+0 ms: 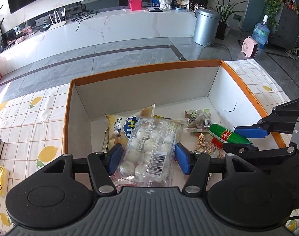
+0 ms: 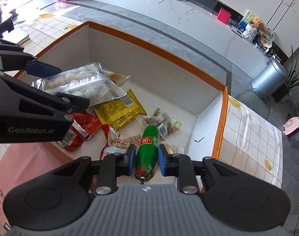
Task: Organize snacks
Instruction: 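Open the left gripper dropping the candy pack while the right releases the sausage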
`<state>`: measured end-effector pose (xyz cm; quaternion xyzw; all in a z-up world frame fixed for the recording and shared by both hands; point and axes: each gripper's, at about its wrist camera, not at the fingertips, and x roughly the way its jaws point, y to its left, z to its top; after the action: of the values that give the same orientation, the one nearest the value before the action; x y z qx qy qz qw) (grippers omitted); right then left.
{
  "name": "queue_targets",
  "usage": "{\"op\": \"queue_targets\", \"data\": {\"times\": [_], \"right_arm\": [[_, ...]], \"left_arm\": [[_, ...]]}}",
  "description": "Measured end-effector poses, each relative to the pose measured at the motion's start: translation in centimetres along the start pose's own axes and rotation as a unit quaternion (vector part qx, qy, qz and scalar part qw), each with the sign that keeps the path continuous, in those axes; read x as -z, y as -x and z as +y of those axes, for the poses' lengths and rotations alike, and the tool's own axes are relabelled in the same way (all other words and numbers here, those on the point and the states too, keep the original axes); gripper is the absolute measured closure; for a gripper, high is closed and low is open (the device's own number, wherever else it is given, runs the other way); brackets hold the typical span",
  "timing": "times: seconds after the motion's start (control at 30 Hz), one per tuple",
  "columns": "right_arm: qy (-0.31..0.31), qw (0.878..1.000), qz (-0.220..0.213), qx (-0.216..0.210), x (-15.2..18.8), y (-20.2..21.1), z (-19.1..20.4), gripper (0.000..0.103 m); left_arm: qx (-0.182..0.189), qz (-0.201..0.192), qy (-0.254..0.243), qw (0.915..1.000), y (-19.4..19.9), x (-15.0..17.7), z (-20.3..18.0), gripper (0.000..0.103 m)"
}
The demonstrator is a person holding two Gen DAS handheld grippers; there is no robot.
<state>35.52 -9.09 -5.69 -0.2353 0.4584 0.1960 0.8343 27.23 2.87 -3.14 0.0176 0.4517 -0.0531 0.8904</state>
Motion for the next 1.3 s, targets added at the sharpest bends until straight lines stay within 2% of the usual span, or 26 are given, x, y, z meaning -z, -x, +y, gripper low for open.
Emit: {"op": "queue_targets", "data": {"times": [0.47,0.97,1.07,1.17,1.3], "right_arm": [[0.013,1.0,0.027,-0.006,-0.7,-4.0,-0.4,0.083],[0.043,0.998,0.03,0.017,-0.9,-4.8,0.0,0.083],[0.049,0.998,0.029,0.02,-0.8,-4.5,0.0,0.081],[0.052,0.998,0.028,0.023,-1.0,-4.2,-0.1,0.072],[0.053,0.998,0.024,0.023,-1.0,-3.6,-0.1,0.065]], "left_arm": [[-0.017,0.036,-0.018,0.9991,-3.5,0.0,0.1,0.039],[-0.054,0.053,-0.041,0.9963,-4.8,-0.1,-0.7,0.04],[-0.058,0.058,-0.041,0.9958,-4.8,-0.1,-0.7,0.039],[-0.06,0.057,-0.037,0.9959,-4.6,-0.1,-0.6,0.037],[-0.062,0.045,-0.042,0.9962,-3.7,-0.4,-0.6,0.027]]}}
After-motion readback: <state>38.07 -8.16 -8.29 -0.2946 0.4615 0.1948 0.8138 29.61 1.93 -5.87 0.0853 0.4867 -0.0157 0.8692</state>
